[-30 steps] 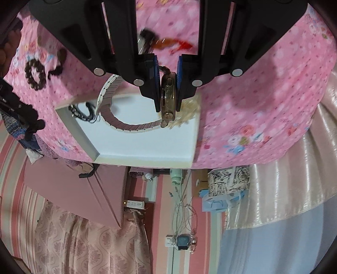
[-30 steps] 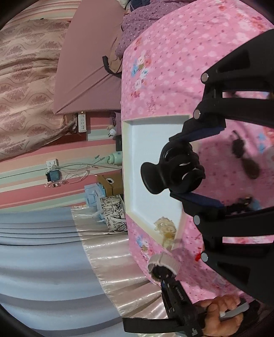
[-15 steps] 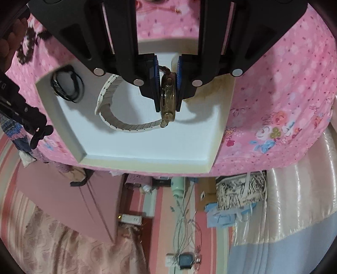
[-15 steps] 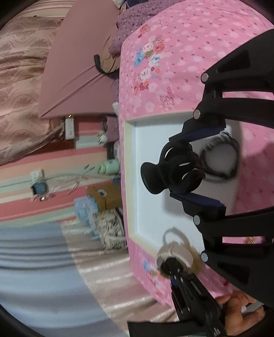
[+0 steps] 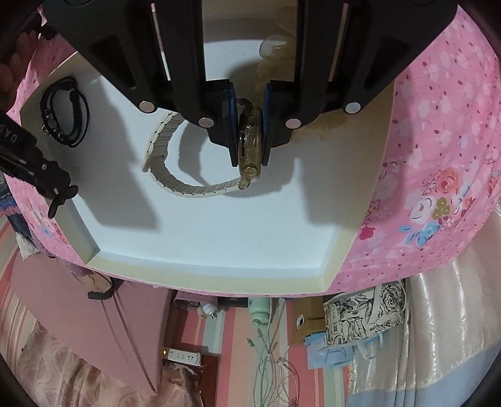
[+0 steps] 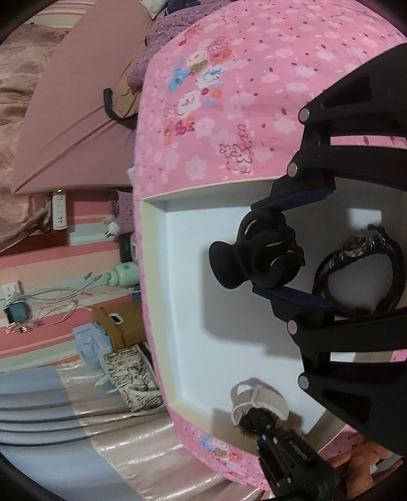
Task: Organize jewelry
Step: 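Lower the watch into the white tray with the left tool while the right tool releases the claw clip there, then withdraw both open tools from the tray back over the jewelry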
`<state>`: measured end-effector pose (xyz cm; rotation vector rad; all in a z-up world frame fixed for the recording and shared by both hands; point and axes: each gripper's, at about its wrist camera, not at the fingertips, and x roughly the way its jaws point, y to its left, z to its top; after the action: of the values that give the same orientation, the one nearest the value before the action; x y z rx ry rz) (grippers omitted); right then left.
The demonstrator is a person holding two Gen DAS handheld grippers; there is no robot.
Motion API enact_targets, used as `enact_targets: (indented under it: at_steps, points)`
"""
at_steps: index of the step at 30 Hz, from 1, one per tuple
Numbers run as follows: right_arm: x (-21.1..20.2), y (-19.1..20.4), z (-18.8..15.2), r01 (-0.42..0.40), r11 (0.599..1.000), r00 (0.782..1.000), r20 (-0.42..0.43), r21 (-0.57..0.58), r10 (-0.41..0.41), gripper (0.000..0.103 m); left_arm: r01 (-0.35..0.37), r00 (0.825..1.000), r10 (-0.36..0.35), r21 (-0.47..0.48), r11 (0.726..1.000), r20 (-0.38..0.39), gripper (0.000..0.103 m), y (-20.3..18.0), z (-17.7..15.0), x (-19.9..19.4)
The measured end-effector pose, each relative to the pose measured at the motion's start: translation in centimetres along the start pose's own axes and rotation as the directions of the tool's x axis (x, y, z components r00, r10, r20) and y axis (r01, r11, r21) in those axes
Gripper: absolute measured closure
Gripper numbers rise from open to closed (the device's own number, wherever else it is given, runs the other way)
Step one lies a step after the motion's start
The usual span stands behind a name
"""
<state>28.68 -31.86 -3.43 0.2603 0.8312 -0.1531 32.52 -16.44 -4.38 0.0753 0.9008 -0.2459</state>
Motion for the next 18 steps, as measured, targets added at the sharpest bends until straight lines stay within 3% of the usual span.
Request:
enact_targets:
  at_steps: [10, 13, 15, 18]
  points:
    - [1.2, 1.3, -0.3, 0.008, 0.999, 1.000, -0.026, -0.054, -0.009, 0.055, -0.019, 1.000, 0.019, 0.026, 0.999, 0.001, 0.087, -0.5, 0.0, 0.3]
    - [1.4, 1.5, -0.3, 0.018, 0.998, 0.999, -0.034, -0.066, -0.020, 0.055, -0.014, 1.000, 0.014, 0.046, 0.999, -0.004, 0.077, -0.8, 0.0, 0.4]
    - [1.3, 1.5, -0.2, 0.020, 0.998, 0.999, -0.038, -0.064, -0.023, 0.054, -0.015, 1.000, 0.016, 0.050, 0.999, -0.008, 0.058, -1.0, 0.1, 0.4]
    - [0.4, 1.4, -0.2, 0.017, 0.999, 1.000, -0.019, -0.051, -0.018, 0.045, 0.026, 1.000, -0.026, 0.019, 0.999, 0.001, 0.046, -0.8, 0.2, -0.1]
